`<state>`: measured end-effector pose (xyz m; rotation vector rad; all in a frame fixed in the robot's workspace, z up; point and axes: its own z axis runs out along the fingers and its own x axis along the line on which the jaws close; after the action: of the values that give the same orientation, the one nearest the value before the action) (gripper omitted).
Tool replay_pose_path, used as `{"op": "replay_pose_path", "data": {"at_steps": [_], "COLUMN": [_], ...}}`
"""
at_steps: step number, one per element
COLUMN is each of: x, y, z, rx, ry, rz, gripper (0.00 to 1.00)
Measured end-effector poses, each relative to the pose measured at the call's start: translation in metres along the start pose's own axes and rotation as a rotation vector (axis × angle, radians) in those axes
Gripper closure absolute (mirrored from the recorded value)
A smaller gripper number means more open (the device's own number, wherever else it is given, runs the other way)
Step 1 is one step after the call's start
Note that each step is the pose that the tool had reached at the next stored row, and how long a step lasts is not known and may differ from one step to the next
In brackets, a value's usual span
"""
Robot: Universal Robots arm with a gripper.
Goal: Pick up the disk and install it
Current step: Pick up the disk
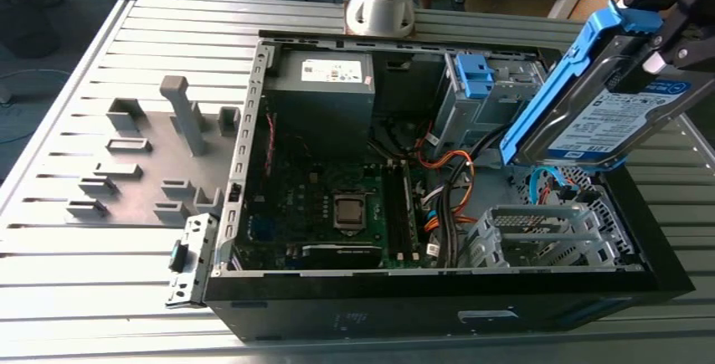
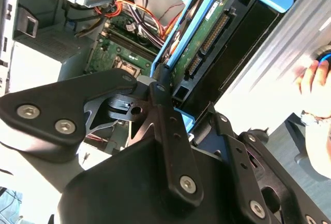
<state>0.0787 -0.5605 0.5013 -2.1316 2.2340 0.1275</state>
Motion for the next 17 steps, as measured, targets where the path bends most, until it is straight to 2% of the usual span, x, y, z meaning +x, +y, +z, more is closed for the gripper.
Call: {"op": "replay_pose_path", "data": {"at_steps": [1, 5, 17], "x": [0.0012, 0.0043, 0.0059], "y": [-0.0001, -0.0006, -0.0057], "z": [-0.0001, -0.0004, -0.0002], "rx": [-0.0001, -0.0002, -0.0002], "ry": [-0.0019, -0.0019, -0.0019], "rz": [0.0, 0.0, 0.0], "gripper": [0.64, 0.64, 0.64]}}
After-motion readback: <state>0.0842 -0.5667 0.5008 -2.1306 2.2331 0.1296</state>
